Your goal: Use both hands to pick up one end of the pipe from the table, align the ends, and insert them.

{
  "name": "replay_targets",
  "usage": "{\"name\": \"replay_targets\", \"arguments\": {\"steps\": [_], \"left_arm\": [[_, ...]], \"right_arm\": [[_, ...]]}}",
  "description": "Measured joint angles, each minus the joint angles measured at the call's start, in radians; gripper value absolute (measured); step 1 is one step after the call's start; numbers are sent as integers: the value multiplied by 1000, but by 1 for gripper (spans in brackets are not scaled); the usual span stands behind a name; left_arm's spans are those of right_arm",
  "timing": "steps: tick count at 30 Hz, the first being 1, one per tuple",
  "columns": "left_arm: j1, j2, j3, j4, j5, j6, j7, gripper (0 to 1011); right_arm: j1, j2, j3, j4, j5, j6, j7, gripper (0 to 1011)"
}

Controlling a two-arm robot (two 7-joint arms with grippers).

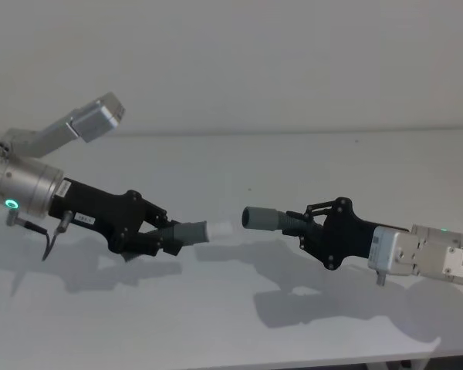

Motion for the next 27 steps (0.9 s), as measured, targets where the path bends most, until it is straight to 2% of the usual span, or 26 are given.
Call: {"name": "replay_targets", "arguments": {"steps": [7,11,17,27], "left_arm": [[9,13,1,-14,-8,0,-2,322],[12,18,2,-18,-10,0,-3,322],[15,22,2,-23,-13,0,-4,322],[18,26,2,-27,-15,0,-5,322]], "right_arm": [[3,1,-2,1,-7,-6,-4,170],[10,2,-5,6,-26,-25,-11,171],[30,8,-15,17,-78,-72,-22,171],[76,31,-40,29,-191,-167,-30,170]]}}
